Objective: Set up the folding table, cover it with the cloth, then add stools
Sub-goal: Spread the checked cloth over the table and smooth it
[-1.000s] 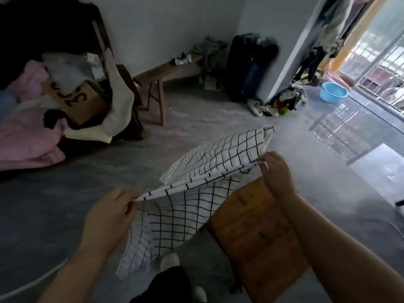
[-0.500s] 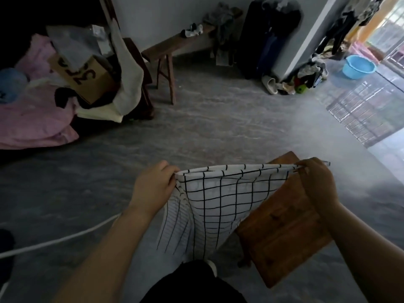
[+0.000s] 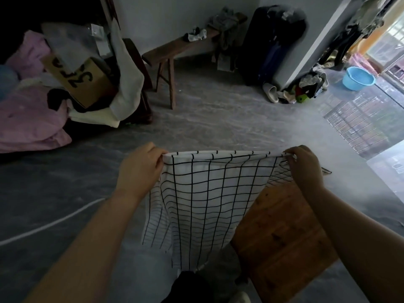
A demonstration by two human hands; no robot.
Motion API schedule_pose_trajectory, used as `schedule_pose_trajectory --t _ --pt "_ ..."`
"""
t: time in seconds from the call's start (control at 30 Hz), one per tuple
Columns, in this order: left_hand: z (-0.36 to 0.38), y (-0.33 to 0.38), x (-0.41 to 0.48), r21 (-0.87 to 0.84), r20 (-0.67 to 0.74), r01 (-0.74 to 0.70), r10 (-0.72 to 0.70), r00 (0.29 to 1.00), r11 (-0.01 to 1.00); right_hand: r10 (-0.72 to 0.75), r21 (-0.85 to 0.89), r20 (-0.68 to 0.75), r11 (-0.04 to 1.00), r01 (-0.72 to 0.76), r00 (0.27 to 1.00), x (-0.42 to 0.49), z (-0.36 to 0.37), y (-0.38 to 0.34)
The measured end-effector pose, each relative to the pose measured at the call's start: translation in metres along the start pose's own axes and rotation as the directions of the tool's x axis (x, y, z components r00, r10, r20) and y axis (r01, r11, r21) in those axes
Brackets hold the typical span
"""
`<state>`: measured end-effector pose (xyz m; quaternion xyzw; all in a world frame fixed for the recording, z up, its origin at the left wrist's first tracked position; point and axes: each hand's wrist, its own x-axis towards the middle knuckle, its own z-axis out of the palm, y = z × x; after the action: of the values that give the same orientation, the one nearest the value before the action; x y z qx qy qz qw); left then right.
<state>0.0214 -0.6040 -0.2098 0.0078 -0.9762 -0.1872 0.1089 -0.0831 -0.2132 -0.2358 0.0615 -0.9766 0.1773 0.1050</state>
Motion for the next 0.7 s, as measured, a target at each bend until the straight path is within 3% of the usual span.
schedule_pose_trajectory --t 0.23,0.47,0.7 --pt "-0.012 0.004 0.035 0.046 -0.105 -0.071 0.076 0.992 0.996 -0.041 -0.009 -0.007 0.999 0.041 0.999 0.051 0.002 0.000" --pt "-0.023 0.052 0.059 0.101 -0.209 -0.049 0.069 0.976 0.994 -0.049 0.047 -0.066 0.998 0.052 0.997 0.091 -0.024 0.020" --pt "-0.036 0.132 0.036 0.188 -0.388 -0.042 0.113 0.915 0.981 -0.193 0.147 -0.170 0.965 0.218 0.967 0.114 -0.081 0.059"
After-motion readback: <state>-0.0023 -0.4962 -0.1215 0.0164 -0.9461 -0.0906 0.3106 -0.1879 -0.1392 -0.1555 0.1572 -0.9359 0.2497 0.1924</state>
